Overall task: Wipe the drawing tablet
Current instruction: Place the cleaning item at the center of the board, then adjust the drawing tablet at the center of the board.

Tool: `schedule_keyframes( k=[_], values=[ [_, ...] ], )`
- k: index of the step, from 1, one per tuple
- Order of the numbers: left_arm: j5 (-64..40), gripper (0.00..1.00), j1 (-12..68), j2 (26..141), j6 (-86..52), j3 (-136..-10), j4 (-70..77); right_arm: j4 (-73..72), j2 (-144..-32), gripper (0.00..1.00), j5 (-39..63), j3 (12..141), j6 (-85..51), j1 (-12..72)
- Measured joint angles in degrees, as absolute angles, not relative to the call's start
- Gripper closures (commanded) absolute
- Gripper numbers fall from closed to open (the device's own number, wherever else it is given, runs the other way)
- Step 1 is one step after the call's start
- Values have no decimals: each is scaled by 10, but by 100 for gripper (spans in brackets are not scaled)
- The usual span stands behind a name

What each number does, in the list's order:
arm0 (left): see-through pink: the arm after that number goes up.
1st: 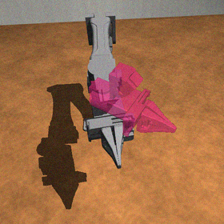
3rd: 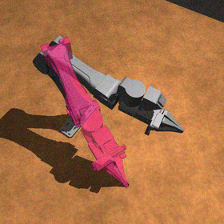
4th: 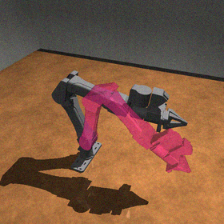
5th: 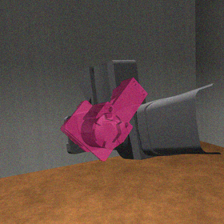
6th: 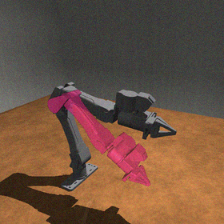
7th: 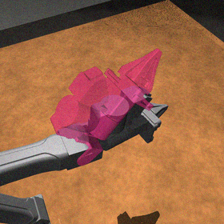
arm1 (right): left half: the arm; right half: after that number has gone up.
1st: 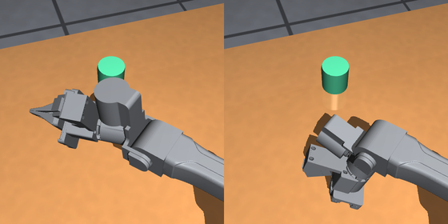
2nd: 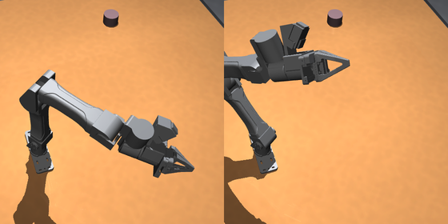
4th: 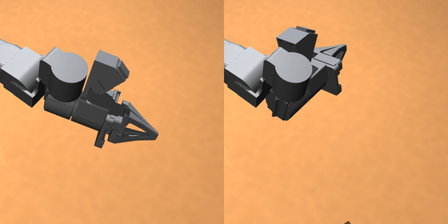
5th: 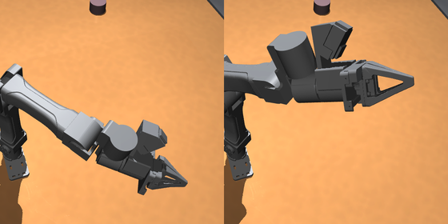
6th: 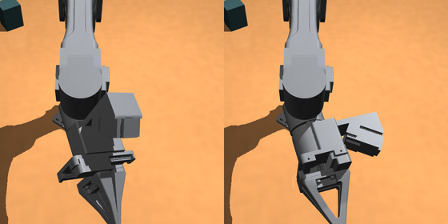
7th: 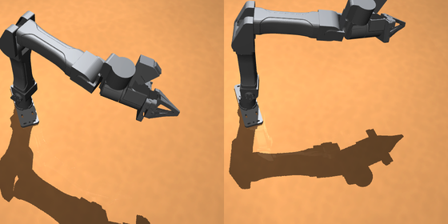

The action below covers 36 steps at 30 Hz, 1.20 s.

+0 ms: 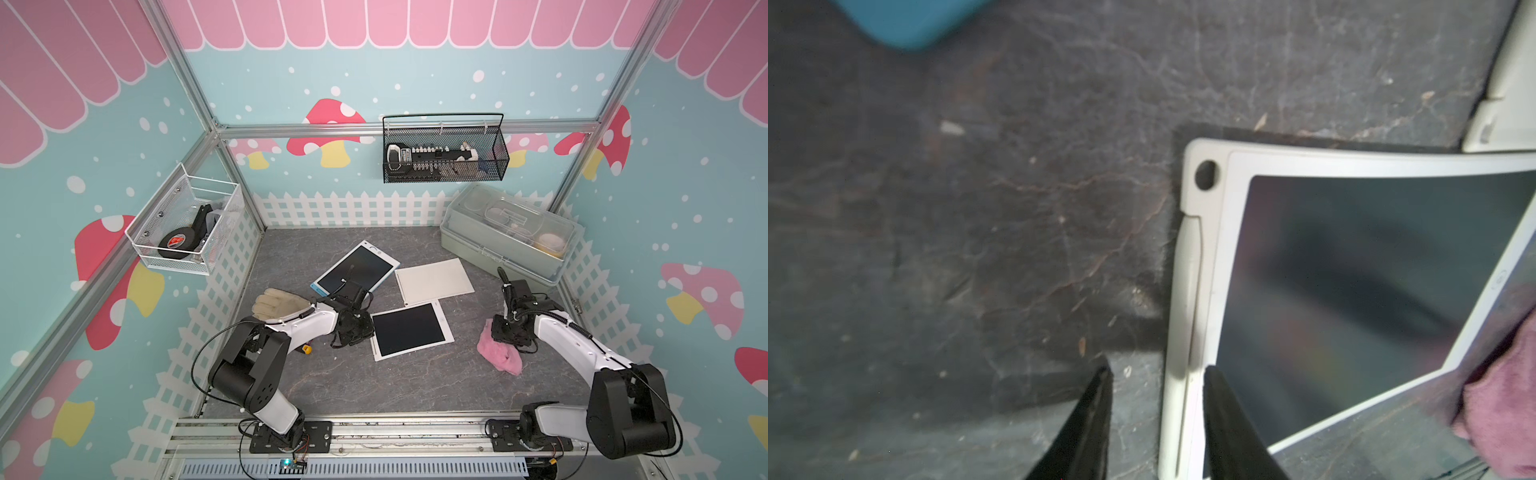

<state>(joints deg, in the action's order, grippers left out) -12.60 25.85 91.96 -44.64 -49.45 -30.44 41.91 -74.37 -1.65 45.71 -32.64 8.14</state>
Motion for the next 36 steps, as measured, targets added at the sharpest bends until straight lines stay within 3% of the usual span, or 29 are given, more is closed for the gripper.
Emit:
schedule_keyframes(
  k=[5, 11, 14, 16, 26, 36],
  values=[
    [-156, 48, 231, 900, -452, -495, -305, 386, -701, 41, -5, 502, -326, 83],
    [-216, 47, 203, 905, -459, -493, -263, 315, -794, 40, 98, 565, -291, 107],
    [-232, 47, 201, 915, -462, -486, -246, 299, -863, 24, 181, 579, -272, 113],
    [-240, 47, 198, 920, -463, -478, -237, 291, -914, 22, 232, 587, -256, 114],
    [-272, 47, 195, 935, -476, -462, -185, 255, -1035, 33, 377, 586, -227, 113],
    [-294, 47, 190, 948, -487, -456, -139, 171, -1086, 38, 527, 576, -246, 110]
  ],
)
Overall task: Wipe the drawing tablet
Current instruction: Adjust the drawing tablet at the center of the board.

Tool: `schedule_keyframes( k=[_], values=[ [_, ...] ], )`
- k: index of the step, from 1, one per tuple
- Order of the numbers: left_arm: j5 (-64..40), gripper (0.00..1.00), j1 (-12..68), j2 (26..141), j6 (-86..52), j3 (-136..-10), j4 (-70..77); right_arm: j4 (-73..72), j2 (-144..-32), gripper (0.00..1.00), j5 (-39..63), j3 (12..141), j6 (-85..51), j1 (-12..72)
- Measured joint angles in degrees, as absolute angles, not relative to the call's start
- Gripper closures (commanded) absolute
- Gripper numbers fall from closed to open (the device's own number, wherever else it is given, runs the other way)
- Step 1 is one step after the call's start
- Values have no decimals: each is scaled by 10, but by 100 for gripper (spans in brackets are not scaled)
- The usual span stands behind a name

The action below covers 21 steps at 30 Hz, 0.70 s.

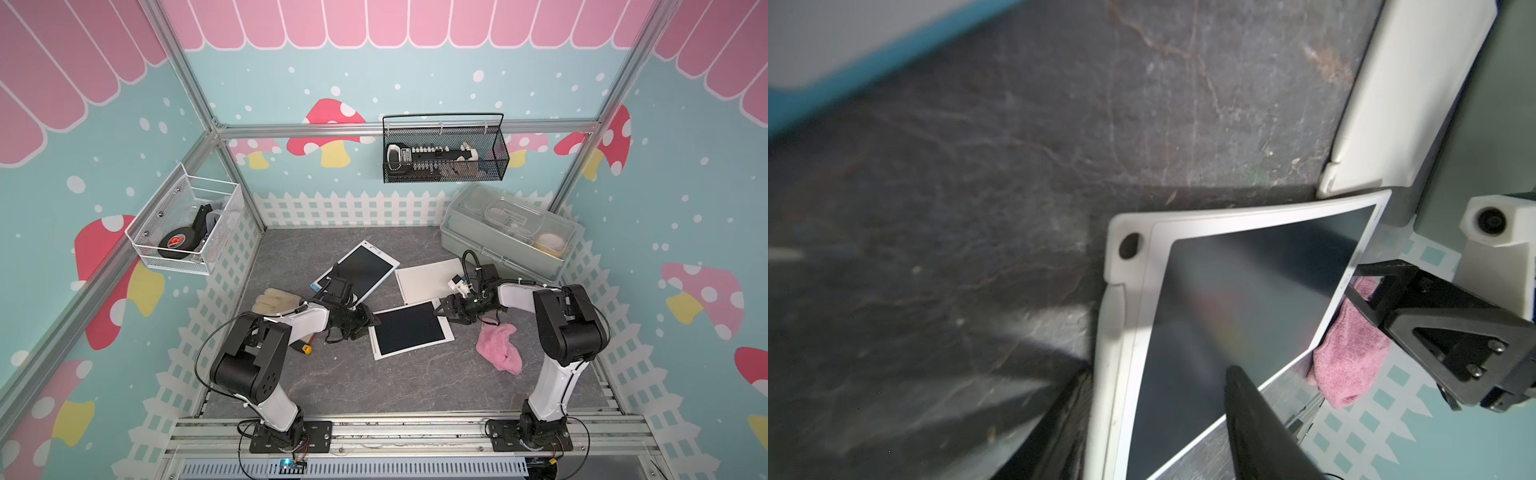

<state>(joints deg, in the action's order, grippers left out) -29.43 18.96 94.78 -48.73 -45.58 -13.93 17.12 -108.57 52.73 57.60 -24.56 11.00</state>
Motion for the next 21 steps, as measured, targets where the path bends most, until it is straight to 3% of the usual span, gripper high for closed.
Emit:
schedule_keyframes(
  k=[7, 13, 16, 21],
  values=[
    [-306, 47, 190, 960, -493, -454, -102, 125, -1060, 43, 583, 519, -299, 120],
    [-311, 47, 190, 964, -494, -454, -92, 80, -1003, 55, 615, 497, -353, 128],
    [-313, 47, 190, 967, -496, -457, -91, 66, -1002, 67, 614, 498, -371, 157],
    [-300, 47, 189, 963, -502, -459, -95, 55, -999, 98, 608, 502, -385, 179]
  ],
)
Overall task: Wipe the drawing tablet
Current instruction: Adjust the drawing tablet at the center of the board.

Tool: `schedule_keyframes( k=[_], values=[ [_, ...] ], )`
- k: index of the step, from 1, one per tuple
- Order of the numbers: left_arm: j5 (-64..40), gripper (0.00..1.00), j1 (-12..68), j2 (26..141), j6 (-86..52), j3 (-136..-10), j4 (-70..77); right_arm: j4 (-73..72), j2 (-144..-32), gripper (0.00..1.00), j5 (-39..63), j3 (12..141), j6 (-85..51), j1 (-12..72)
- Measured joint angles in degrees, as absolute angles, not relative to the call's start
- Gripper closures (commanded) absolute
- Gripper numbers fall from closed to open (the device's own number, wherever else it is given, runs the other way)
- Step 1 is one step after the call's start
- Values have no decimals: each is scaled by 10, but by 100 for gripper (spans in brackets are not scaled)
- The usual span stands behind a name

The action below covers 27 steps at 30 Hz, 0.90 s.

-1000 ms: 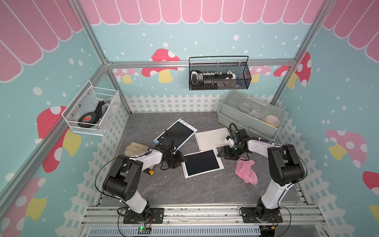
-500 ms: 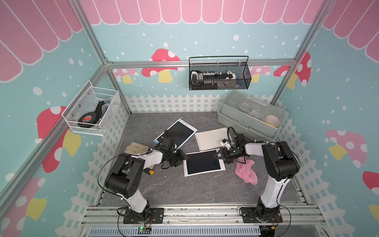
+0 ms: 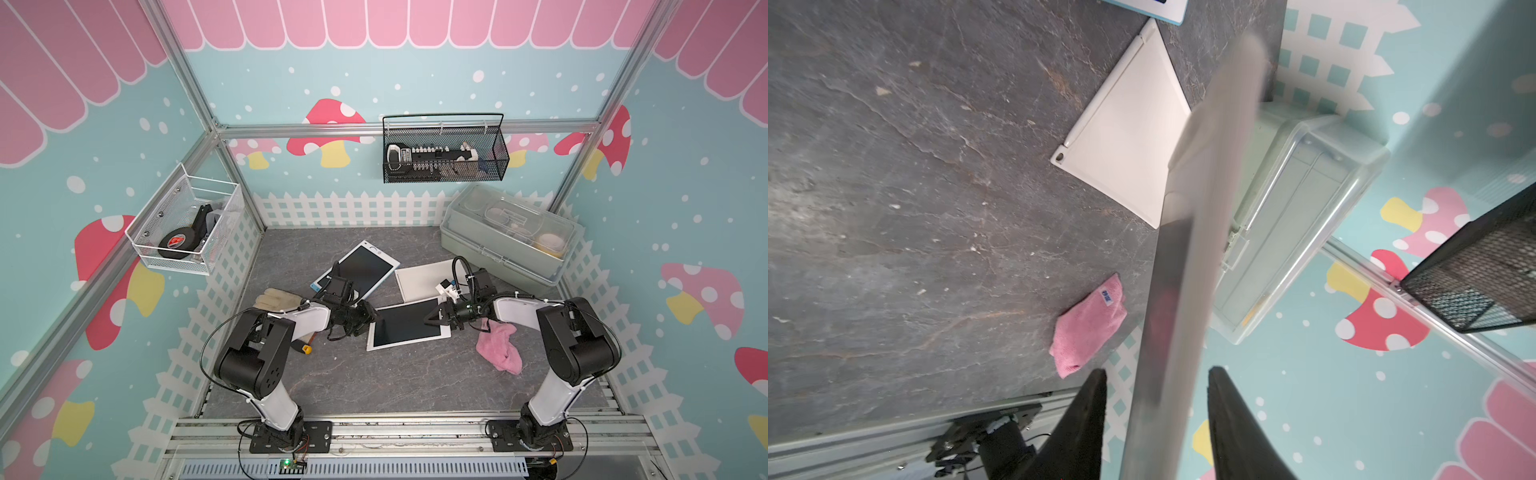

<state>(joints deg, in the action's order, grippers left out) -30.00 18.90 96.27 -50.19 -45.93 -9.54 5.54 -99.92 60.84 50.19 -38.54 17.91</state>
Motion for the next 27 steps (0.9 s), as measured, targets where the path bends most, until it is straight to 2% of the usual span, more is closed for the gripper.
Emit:
schedule_keyframes(
  k=[5, 8, 13, 18, 23, 27],
  values=[
    [-254, 39, 197, 907, -532, -480, -208, 102, -952, 100, 566, 533, -342, 193],
    [-213, 36, 197, 854, -579, -563, -313, 148, -898, 100, 515, 560, -284, 204],
    [-180, 22, 196, 789, -691, -704, -372, 192, -825, 100, 434, 613, -182, 227],
    [-178, 21, 196, 795, -790, -764, -397, 193, -764, 100, 326, 608, -81, 272],
    [-185, 19, 196, 826, -857, -788, -404, 183, -702, 100, 209, 588, 32, 349],
    [-192, 22, 202, 836, -888, -788, -404, 174, -680, 100, 104, 580, 130, 423]
  ],
)
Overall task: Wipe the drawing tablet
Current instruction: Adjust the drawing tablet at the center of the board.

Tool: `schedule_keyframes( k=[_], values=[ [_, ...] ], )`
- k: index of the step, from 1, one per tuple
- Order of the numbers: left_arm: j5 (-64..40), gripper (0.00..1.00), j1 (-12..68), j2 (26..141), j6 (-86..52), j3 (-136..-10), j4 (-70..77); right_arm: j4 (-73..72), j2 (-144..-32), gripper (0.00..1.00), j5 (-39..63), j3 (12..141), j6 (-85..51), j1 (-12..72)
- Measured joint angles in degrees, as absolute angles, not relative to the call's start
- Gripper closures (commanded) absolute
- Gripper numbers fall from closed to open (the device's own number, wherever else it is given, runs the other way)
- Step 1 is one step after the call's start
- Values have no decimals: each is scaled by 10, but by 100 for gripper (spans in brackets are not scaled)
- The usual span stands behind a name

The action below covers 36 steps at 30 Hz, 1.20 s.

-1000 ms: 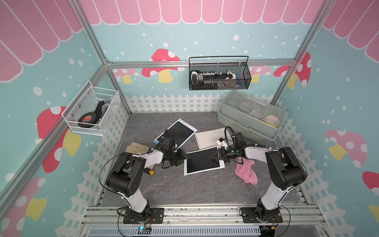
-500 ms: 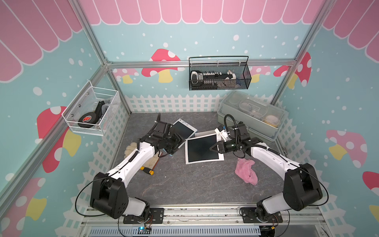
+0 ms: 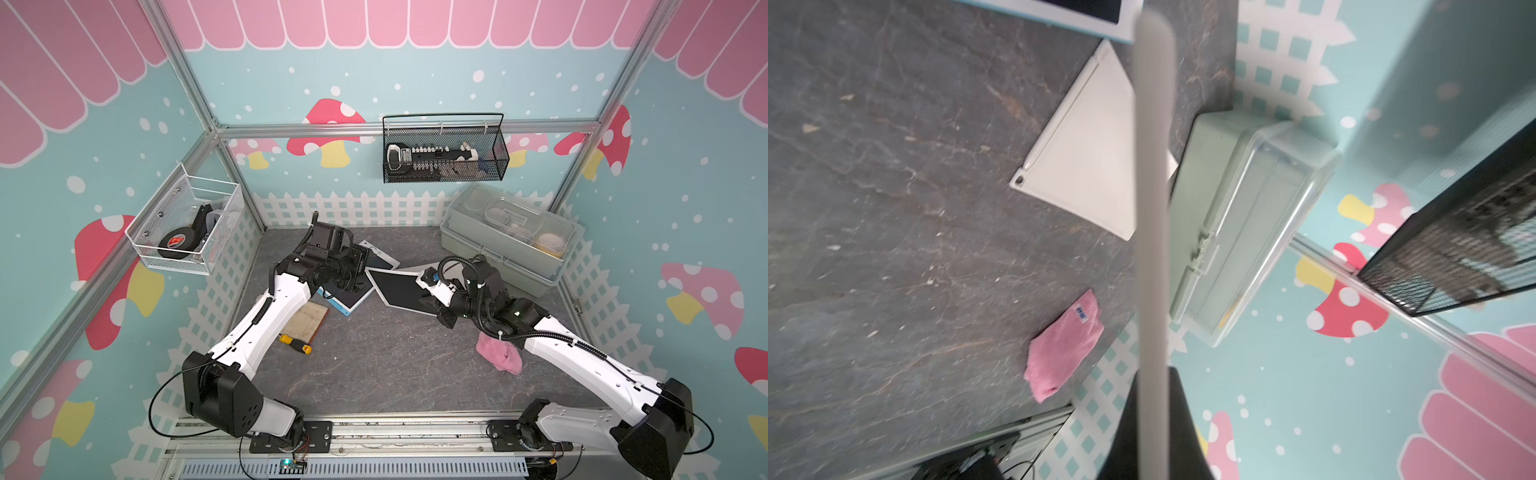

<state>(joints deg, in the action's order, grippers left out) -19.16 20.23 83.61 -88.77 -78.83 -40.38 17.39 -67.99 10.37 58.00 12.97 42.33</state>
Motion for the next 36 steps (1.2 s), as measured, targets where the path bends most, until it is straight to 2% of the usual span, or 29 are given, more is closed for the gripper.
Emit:
schedule_keyframes(
  k=[2, 6, 8, 11, 14, 16, 17, 23, 24, 25, 27, 29, 32, 36],
  values=[
    [-195, 26, 208, 837, -897, -788, -401, 166, -679, 100, 50, 574, 176, 459],
    [-206, 46, 219, 838, -910, -781, -393, 145, -679, 100, -66, 554, 260, 516],
    [-214, 52, 222, 838, -915, -768, -382, 131, -680, 100, -114, 548, 295, 534],
    [-225, 52, 222, 838, -918, -748, -369, 104, -688, 100, -171, 545, 339, 561],
    [-234, 47, 222, 838, -919, -741, -367, 74, -702, 100, -214, 545, 375, 581],
    [-238, 49, 222, 838, -920, -741, -362, 59, -713, 100, -234, 545, 391, 588],
    [-239, 53, 222, 838, -920, -741, -359, 52, -718, 100, -243, 545, 400, 591],
    [-241, 96, 222, 838, -922, -740, -343, 15, -731, 100, -287, 545, 435, 604],
    [-240, 100, 222, 837, -912, -737, -335, 8, -731, 98, -293, 545, 434, 604],
    [-241, 100, 222, 835, -908, -733, -327, 4, -730, 87, -298, 545, 433, 602],
    [-241, 100, 221, 830, -906, -721, -305, 4, -728, 53, -305, 545, 429, 601],
    [-241, 100, 218, 827, -916, -709, -285, 10, -720, 29, -311, 546, 411, 601],
    [-230, 100, 197, 827, -931, -694, -228, 60, -689, 12, -307, 564, 344, 595],
    [-212, 100, 175, 827, -937, -684, -123, 145, -627, 3, -263, 615, 185, 537]
  ],
)
